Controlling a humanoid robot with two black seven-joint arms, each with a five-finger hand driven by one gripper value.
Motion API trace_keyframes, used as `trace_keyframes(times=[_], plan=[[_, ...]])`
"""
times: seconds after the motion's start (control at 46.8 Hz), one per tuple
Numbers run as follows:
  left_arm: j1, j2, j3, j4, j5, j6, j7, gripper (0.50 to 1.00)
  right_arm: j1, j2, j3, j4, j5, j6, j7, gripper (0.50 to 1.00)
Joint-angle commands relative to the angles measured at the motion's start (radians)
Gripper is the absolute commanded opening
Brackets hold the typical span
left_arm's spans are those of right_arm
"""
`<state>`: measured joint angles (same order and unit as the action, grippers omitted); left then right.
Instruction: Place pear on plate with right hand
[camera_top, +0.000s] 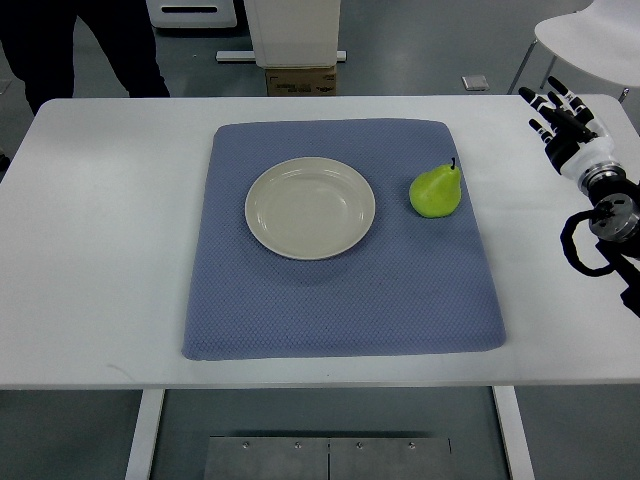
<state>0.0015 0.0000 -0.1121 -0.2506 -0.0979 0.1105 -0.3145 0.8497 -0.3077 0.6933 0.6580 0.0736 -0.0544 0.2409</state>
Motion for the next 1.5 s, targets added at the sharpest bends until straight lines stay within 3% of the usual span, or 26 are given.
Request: trace_keyframes(times=[0.0,0.171,0.726,0.919,1.474], plan=[[0.0,0.0,0.0,-0.001,0.0,0.0,0.0,1.0,0.0,-0.001,0.0,-0.001,0.0,-0.001,0.0,1.0],[0.008,0.0,0.002,-0.001,0.001,0.0,-0.107,1.0,0.0,-0.001,0.0,0.0,0.0,0.001,0.0,1.0],[0.006,0.0,0.002,0.001,0.001,0.0,-0.106,1.0,0.009,0.001,0.006,-0.001,0.0,0.001,0.002,1.0],[0.006,0.0,0.002,0.001,0.001,0.0,-0.106,1.0,0.012,-0.004,-0.003,-0.014,0.0,-0.011,0.084,1.0],[0.006,0.0,0.002,-0.001,0.001,0.0,-0.106,1.0,0.026,0.038,0.006,-0.052,0.003,0.01,0.092,1.0]])
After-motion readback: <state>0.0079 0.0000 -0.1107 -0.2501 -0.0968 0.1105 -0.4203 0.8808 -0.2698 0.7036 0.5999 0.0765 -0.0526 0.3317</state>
